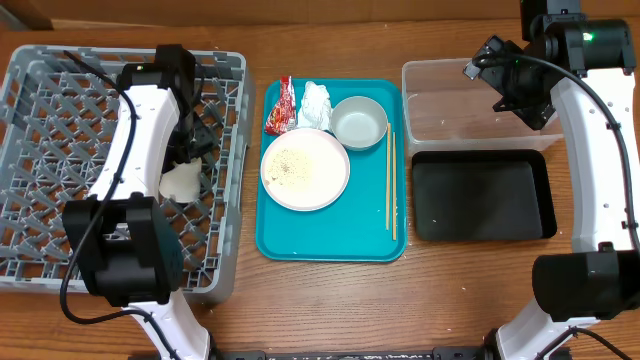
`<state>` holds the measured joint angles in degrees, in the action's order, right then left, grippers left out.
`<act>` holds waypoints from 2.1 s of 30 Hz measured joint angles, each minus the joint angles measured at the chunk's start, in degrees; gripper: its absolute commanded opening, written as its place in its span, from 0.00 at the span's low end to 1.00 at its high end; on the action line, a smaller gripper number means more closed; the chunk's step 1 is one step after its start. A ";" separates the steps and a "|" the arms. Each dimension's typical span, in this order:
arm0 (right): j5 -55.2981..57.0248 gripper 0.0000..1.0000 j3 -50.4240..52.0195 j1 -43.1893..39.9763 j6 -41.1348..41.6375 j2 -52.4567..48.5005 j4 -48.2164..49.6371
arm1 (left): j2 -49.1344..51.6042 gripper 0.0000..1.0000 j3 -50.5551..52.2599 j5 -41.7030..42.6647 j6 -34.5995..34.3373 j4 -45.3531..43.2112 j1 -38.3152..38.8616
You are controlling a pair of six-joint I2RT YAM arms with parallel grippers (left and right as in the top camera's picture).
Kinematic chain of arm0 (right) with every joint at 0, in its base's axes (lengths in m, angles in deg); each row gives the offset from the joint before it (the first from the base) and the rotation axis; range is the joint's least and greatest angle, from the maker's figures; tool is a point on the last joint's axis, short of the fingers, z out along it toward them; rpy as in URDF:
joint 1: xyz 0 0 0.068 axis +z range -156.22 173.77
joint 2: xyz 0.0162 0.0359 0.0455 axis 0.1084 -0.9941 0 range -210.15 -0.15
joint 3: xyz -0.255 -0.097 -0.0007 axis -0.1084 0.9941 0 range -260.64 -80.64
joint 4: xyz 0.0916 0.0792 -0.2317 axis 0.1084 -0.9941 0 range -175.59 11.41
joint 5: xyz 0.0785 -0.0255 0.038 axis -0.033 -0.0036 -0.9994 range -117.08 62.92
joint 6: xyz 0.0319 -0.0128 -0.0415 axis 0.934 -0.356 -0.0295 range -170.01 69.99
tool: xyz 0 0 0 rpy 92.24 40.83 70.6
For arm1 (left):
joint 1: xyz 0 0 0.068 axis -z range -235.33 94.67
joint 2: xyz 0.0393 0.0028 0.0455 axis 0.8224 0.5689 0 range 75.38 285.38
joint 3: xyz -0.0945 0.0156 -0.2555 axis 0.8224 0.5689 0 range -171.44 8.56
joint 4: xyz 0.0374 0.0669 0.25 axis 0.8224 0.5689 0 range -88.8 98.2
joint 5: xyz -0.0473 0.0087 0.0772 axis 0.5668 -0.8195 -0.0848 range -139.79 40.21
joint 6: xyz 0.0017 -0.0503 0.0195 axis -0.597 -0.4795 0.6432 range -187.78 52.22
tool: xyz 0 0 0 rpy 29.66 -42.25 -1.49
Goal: Sort waste into correct bins and load items into the dishwasher
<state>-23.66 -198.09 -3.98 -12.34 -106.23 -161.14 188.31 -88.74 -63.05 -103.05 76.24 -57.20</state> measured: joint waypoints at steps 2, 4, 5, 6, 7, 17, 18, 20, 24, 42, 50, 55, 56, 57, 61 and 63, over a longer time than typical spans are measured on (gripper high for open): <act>0.02 1.00 0.00 0.00 0.00 0.00 0.02 | 0.02 0.56 -1.18 0.17 0.02 2.27 0.00; -0.02 1.00 0.00 0.00 0.00 0.00 0.00 | 0.02 0.52 -2.51 0.24 0.04 3.98 0.00; -0.02 1.00 0.00 0.00 0.00 0.00 0.00 | 0.02 0.49 -3.06 0.26 0.09 4.48 0.00; -0.02 1.00 0.00 0.00 0.00 0.00 -0.04 | 0.02 0.43 -3.41 0.26 0.26 4.79 0.00; -0.02 1.00 0.00 0.00 -0.04 0.00 0.02 | 0.02 0.35 -3.69 0.28 0.48 5.25 0.00; 0.00 1.00 0.00 0.00 0.00 0.00 0.00 | 0.04 0.23 -3.76 0.70 0.92 5.79 0.00; -0.02 1.00 0.00 0.00 0.02 0.00 0.02 | 0.02 0.21 -3.76 0.70 0.92 5.79 0.00; -0.02 1.00 0.00 0.00 0.02 0.00 0.00 | 0.02 0.18 -3.76 0.70 0.92 5.77 0.00; -0.02 1.00 0.00 0.00 -0.02 0.00 0.02 | 0.02 0.19 -3.76 0.68 0.92 5.81 0.00; -0.02 1.00 0.00 0.00 0.00 0.00 0.02 | -0.09 0.04 -2.80 -0.20 1.14 4.04 0.00; -0.02 1.00 0.00 0.00 0.00 0.00 0.02 | -0.09 0.04 -2.80 0.22 1.31 5.97 0.17; 0.00 1.00 0.00 0.00 -0.02 0.00 0.02 | -0.09 0.04 -2.80 -0.09 1.31 8.61 0.37; 0.00 1.00 0.00 0.00 0.02 0.00 0.00 | -0.09 0.04 -2.80 -0.33 1.31 9.14 0.37; -0.02 1.00 0.00 0.00 -0.02 0.00 0.00 | -0.09 0.04 -2.80 -0.68 1.31 9.53 0.37; 0.00 1.00 0.00 0.00 0.02 0.00 0.02 | -0.09 0.04 -2.80 -1.70 1.31 10.56 0.26; 0.00 1.00 0.00 0.00 0.02 0.00 0.00 | -0.09 0.04 -2.80 -2.01 1.31 10.54 0.24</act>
<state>-23.66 -198.09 -3.98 -12.32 -106.23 -161.14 188.22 -91.54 -65.06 -101.74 86.78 -56.96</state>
